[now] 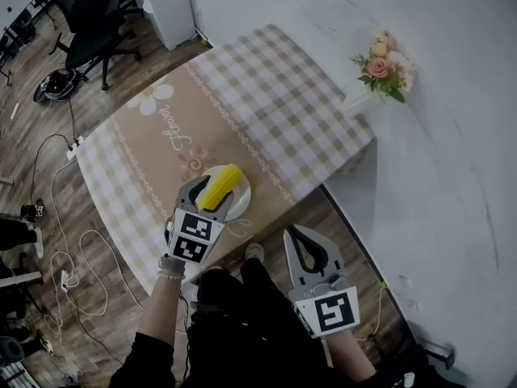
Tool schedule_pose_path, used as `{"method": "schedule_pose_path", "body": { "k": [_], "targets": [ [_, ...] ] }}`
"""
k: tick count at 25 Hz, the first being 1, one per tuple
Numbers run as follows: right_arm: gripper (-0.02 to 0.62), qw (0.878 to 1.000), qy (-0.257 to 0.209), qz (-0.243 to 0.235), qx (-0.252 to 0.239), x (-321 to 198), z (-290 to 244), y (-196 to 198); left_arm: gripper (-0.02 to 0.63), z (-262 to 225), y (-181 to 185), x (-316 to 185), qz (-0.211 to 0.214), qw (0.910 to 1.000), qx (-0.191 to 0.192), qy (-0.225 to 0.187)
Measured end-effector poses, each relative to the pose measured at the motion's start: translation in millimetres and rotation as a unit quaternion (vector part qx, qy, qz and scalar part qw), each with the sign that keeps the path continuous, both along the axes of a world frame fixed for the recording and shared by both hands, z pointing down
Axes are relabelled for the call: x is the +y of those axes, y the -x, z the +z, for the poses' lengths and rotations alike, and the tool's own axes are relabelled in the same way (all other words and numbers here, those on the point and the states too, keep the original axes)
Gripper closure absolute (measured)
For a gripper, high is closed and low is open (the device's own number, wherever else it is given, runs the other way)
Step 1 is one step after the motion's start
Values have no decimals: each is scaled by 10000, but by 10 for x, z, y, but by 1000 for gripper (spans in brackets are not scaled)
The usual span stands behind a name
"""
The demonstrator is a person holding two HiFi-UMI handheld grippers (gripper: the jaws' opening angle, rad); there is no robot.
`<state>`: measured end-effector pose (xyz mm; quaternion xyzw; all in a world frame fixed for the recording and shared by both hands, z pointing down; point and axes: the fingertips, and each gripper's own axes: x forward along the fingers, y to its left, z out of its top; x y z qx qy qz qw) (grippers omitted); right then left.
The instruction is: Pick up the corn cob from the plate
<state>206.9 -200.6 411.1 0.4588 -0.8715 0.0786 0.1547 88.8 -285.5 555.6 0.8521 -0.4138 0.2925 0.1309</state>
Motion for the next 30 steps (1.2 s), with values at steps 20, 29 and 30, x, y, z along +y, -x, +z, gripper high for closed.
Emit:
{"method": "schedule_pose_path", "body": {
  "k": [20, 29, 30],
  "targets": [
    [552, 9992, 332, -232, 54, -51, 215, -87, 345, 821, -15, -156, -294, 9956, -244, 852],
    [552, 9992, 311, -224, -68, -117, 241, -150, 347, 979, -17, -116, -287, 9932, -285, 1095],
    [552, 9993, 295, -220, -90, -126, 244, -153, 347, 978, -16, -116, -258, 9935, -278, 1069]
  ]
}}
